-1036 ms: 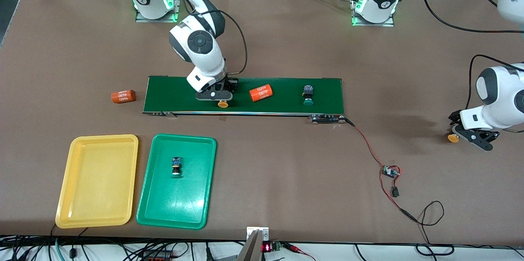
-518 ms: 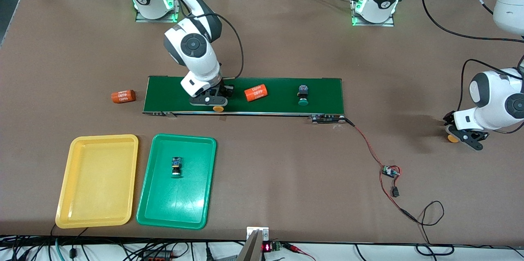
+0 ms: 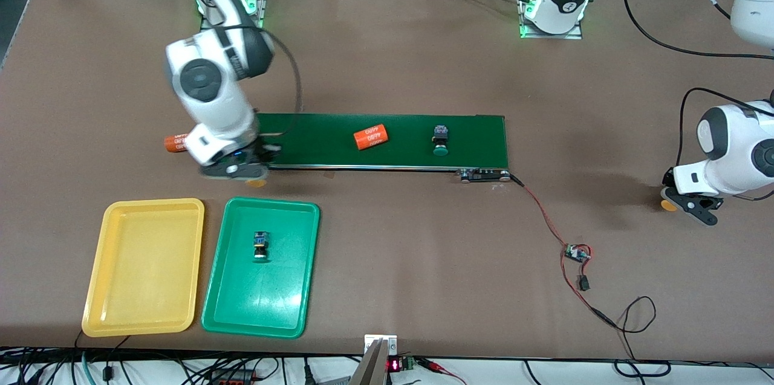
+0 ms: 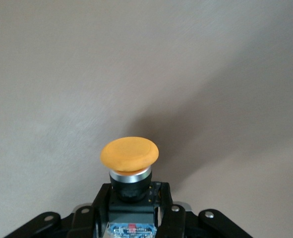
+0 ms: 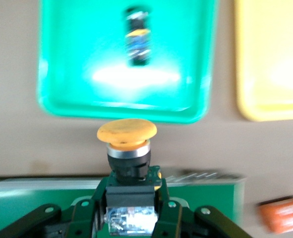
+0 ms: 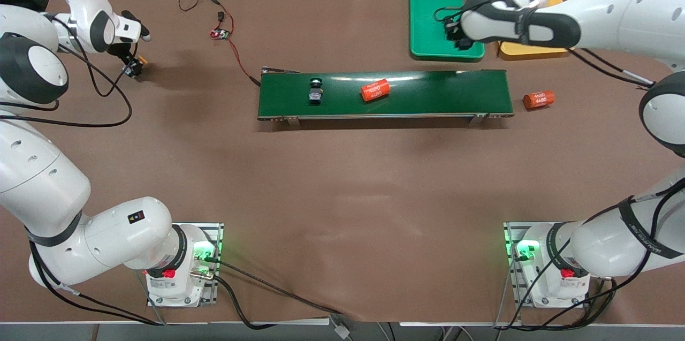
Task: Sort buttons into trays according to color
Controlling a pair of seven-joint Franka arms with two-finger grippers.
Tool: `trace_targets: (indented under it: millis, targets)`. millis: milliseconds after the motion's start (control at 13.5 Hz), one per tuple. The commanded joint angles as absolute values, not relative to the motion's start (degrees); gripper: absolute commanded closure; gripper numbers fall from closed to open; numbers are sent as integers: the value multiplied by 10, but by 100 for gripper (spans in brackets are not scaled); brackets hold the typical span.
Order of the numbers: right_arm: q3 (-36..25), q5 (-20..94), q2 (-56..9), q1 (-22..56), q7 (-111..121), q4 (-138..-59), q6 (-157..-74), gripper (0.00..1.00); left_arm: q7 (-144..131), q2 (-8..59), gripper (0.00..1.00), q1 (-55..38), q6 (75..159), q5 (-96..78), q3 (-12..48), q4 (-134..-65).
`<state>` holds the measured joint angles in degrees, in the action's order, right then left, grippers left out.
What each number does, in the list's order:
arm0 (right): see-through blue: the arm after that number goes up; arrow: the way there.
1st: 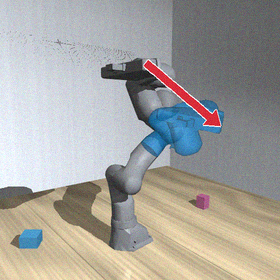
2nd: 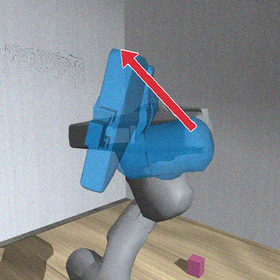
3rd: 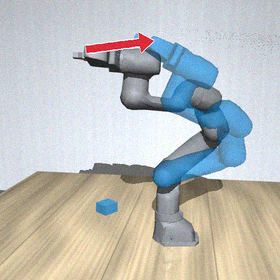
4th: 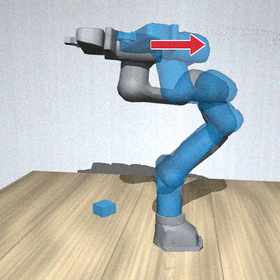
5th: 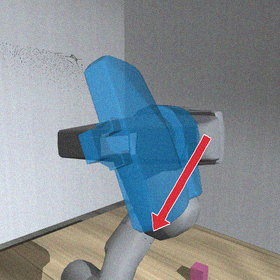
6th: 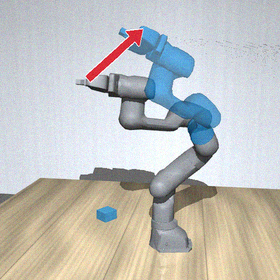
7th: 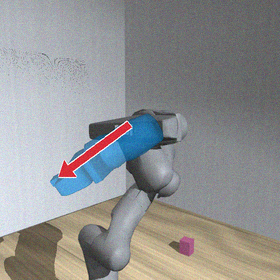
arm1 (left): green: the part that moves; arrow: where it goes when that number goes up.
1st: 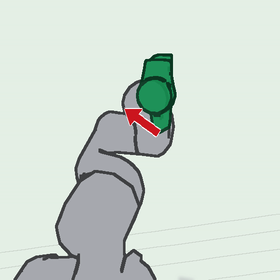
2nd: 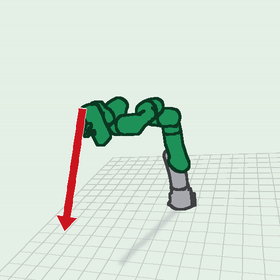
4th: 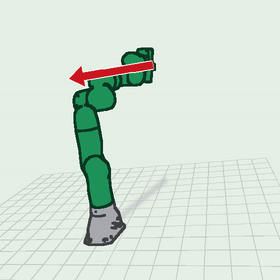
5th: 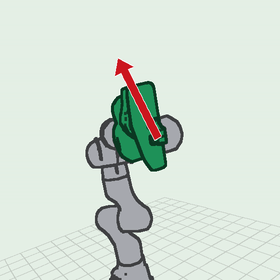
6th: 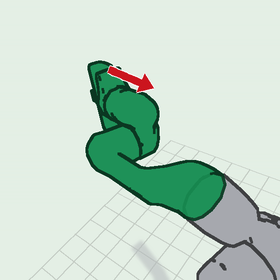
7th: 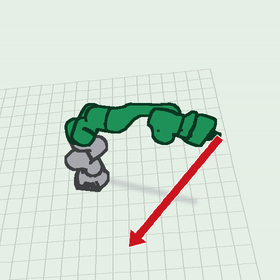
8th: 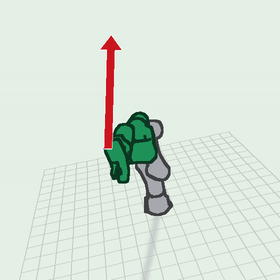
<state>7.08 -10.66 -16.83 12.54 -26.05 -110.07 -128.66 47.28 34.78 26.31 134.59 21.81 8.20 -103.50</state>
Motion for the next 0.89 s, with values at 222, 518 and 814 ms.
trace_targets:
  millis: [222, 518, 814]
  targets:
    - [-55, -101, -197, 96, -86, -1053, -1294, 89, 421, 234, 91, 201, 1149, 172, 186, -1040]
    - [-62, -103, -257, 37, 6, -1050, -1388, 89, 247, 231, 90, 172, 1104, 55, 227, -1053]
    - [-65, -105, -339, 5, 51, -1023, -1514, 89, 31, 232, 90, 163, 1111, 27, 320, -1073]
